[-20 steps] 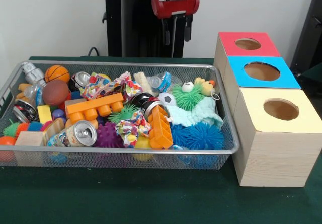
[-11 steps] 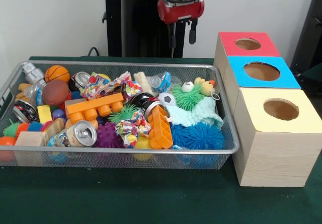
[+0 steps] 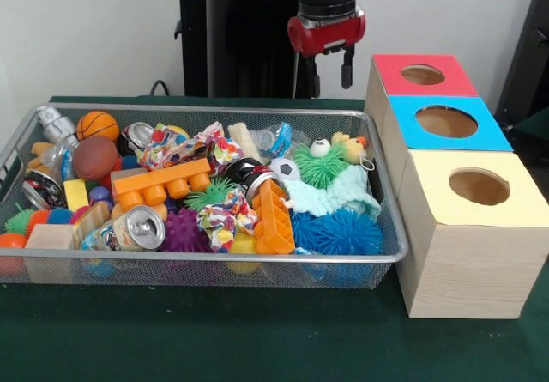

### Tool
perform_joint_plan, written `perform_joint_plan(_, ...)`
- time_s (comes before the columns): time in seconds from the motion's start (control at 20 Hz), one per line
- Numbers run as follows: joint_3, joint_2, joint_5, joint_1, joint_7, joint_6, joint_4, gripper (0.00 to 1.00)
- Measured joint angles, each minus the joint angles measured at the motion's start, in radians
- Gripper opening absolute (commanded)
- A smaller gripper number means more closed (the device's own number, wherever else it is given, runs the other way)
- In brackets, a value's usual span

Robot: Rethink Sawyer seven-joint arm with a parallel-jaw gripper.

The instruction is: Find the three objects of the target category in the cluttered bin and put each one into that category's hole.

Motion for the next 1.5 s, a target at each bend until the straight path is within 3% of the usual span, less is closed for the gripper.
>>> perform_joint_plan(0.75,-0.005,0.047,0.000,-0.006,0.000,-0.013,-0.111,1.00)
perform_joint_plan(1.05,-0.005,0.054,0.000,-0.043,0.000,-0.013,-0.112,1.00)
perform_joint_plan(1.5,-0.006,0.110,-0.021,-0.022,0.000,-0.013,-0.112,1.00)
